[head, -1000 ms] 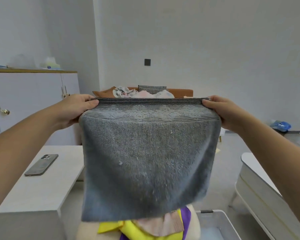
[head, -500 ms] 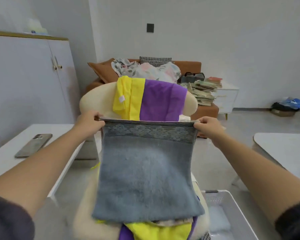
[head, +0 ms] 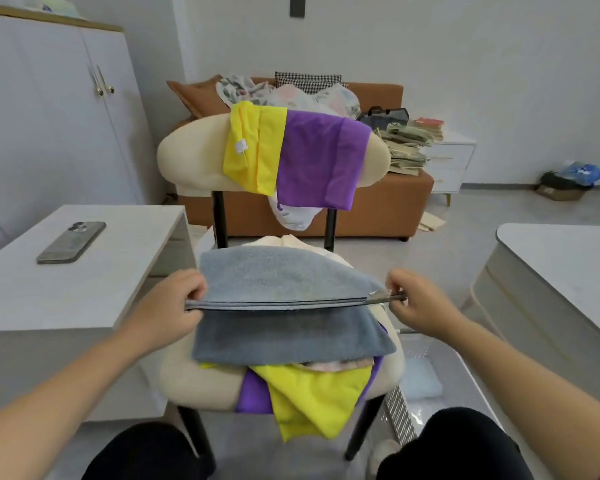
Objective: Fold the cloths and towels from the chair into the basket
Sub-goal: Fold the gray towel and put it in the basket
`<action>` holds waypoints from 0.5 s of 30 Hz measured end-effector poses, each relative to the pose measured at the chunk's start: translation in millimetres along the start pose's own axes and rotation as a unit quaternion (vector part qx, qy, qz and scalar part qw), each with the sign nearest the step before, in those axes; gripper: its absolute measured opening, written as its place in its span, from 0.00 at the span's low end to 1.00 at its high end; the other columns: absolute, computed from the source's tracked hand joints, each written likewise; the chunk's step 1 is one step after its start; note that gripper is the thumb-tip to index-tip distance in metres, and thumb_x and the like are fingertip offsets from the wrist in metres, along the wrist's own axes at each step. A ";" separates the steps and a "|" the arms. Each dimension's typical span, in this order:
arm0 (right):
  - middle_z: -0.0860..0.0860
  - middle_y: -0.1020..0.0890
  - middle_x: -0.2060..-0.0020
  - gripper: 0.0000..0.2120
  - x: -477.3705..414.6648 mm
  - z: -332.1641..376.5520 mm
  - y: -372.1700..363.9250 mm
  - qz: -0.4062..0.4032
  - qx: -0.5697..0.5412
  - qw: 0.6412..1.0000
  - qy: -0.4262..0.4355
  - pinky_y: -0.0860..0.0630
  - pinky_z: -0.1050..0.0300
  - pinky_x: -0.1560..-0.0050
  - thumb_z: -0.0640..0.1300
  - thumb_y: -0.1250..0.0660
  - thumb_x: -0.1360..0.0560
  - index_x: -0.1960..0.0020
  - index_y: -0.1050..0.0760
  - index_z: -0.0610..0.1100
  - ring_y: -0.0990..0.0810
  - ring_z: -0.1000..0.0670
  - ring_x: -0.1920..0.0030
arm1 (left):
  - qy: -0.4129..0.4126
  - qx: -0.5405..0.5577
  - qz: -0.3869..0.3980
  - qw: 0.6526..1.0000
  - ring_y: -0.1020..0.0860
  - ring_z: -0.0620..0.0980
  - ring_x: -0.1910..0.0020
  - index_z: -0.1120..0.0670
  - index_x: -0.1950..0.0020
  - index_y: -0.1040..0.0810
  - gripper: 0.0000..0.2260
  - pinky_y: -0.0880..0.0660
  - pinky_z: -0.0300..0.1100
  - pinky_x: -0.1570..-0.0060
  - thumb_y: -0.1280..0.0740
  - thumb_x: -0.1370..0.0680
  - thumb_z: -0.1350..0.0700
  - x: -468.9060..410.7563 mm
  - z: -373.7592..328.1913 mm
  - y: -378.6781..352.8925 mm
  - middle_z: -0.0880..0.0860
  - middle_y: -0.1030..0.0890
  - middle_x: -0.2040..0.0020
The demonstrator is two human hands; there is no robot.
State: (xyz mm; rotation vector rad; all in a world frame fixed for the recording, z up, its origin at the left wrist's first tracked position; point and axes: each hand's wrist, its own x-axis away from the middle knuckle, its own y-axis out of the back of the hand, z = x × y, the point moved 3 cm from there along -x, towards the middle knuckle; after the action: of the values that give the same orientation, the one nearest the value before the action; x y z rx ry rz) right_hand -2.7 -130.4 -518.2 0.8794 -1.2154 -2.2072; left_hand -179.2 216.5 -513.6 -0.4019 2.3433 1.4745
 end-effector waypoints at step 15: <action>0.50 0.28 0.50 0.18 36.5 -17.9 -49.4 0.205 0.157 0.966 -0.011 0.30 0.51 0.52 0.29 0.42 0.35 0.50 0.28 0.46 0.29 0.46 0.49 | 0.052 -0.227 0.191 0.954 0.29 0.51 0.49 0.46 0.57 0.35 0.15 0.40 0.42 0.60 0.39 0.33 0.66 35.0 14.6 -60.3 0.47 0.32 0.54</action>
State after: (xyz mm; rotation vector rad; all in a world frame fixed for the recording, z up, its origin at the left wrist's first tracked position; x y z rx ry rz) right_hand -19.4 -139.9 -579.3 0.6424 -1.6228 -1.7275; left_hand -183.9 202.4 -583.3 -0.1369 2.2309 2.2395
